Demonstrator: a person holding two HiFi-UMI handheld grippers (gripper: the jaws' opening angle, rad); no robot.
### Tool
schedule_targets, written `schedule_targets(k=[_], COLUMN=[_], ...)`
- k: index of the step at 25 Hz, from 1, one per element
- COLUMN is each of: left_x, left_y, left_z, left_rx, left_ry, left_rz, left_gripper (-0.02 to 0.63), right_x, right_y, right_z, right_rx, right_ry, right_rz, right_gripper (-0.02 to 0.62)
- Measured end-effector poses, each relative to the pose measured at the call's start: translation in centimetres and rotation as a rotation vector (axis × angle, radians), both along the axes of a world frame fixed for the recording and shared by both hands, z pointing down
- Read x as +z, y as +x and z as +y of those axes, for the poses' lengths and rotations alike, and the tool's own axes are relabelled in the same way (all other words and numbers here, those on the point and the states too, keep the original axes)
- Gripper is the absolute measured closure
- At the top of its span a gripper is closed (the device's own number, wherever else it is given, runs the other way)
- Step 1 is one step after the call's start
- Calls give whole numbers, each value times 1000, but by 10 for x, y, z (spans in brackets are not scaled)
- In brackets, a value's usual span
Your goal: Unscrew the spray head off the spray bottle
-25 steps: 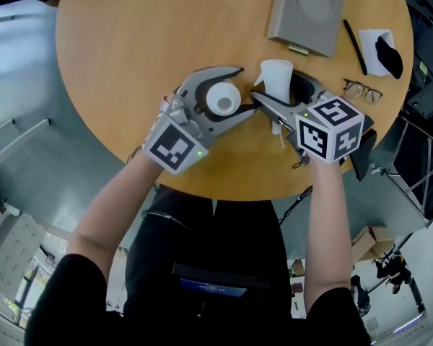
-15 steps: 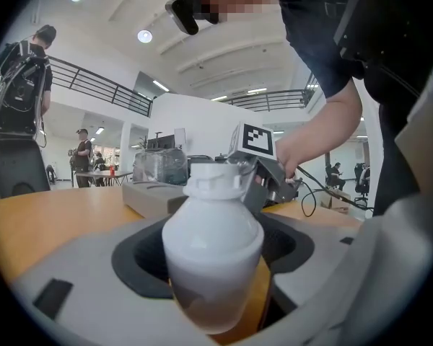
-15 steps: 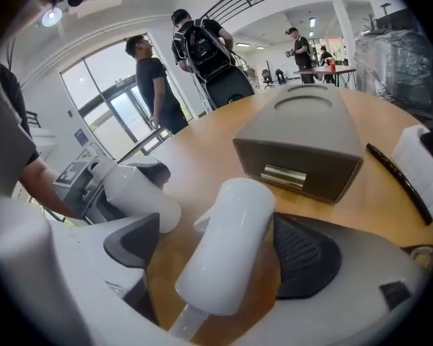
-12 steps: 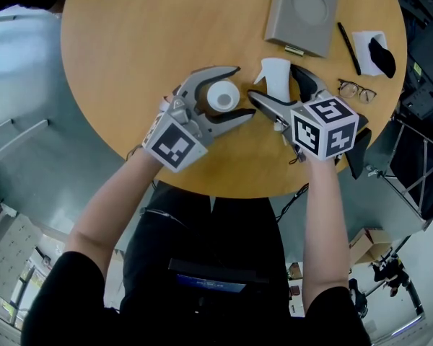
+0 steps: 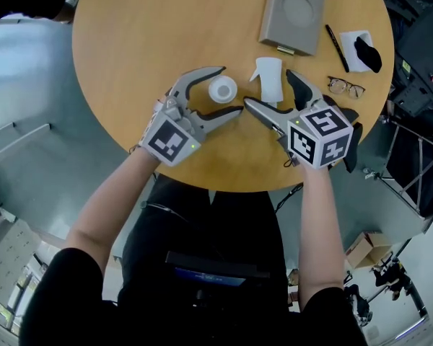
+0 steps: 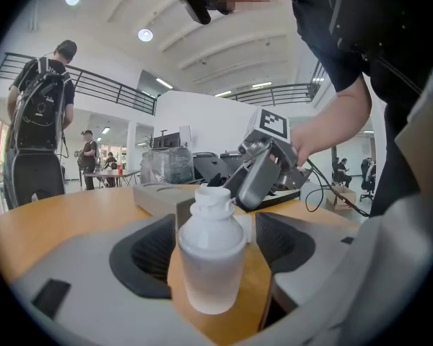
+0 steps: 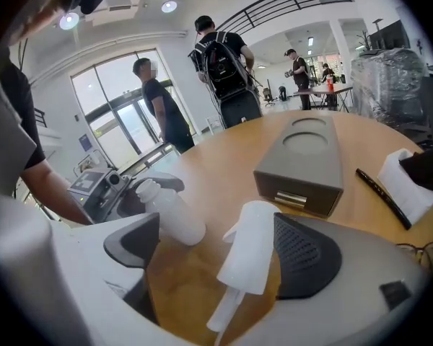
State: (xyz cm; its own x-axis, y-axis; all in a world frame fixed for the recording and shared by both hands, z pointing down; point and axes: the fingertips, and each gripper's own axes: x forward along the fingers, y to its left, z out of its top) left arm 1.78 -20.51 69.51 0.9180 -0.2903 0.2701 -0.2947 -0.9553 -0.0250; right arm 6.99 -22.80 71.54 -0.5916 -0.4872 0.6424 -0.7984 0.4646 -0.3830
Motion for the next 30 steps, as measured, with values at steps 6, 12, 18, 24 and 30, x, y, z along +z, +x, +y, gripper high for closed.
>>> schedule_targets(k=[6, 12, 18, 24, 30], left_x=[-26, -71, -129, -204, -285], left_y=[-15, -38, -57, -62, -59], left_z=[10, 20, 35, 52, 75], left_rx=[-9, -56, -90, -121, -49], left_ry=[21, 14, 22, -71, -144], left_rz=[-19, -4, -16, 86, 207], left_gripper=[235, 235, 237, 280, 416], right_x=[-29, -75, -142, -226, -327], right_y=[-18, -38, -56, -60, -61], right_z=[26, 46, 62, 78, 97], right_rx=[-47, -90, -105, -131, -132], right_ry=[35, 105, 212, 366, 512], right_rz=[-18, -53, -138, -238, -364], right_gripper=[89, 89, 91, 204, 359])
